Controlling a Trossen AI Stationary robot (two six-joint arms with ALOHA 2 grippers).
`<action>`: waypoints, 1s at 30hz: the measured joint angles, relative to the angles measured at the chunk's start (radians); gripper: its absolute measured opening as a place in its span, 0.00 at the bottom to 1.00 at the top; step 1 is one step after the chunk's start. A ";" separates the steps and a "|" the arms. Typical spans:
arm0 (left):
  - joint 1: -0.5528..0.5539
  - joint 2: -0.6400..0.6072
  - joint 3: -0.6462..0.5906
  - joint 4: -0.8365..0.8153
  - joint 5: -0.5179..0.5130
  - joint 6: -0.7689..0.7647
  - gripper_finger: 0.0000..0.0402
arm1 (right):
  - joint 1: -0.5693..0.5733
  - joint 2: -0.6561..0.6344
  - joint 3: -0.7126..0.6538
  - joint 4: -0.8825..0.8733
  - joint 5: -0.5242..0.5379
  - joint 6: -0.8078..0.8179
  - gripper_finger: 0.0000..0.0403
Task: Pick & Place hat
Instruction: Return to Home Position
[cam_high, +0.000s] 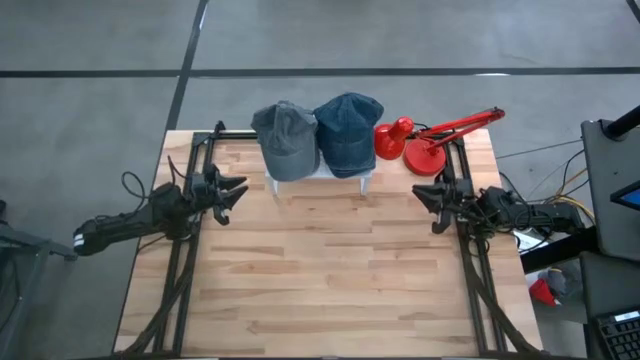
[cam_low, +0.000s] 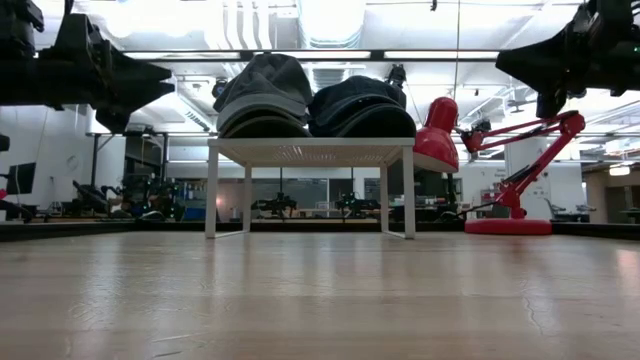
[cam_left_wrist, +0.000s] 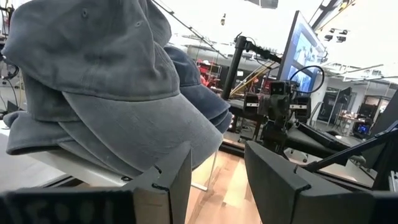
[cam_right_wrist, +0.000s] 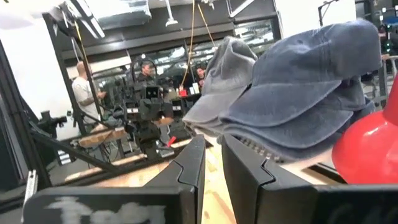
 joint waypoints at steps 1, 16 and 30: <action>0.000 0.000 0.000 0.001 0.000 0.001 0.38 | 0.000 0.000 0.000 -0.009 0.000 0.001 0.13; 0.000 0.000 0.000 0.006 -0.001 -0.001 0.38 | 0.000 0.001 0.000 -0.032 -0.004 -0.066 0.13; 0.000 0.000 0.000 0.005 -0.001 -0.003 0.38 | 0.000 0.001 0.000 -0.038 -0.003 -0.053 0.13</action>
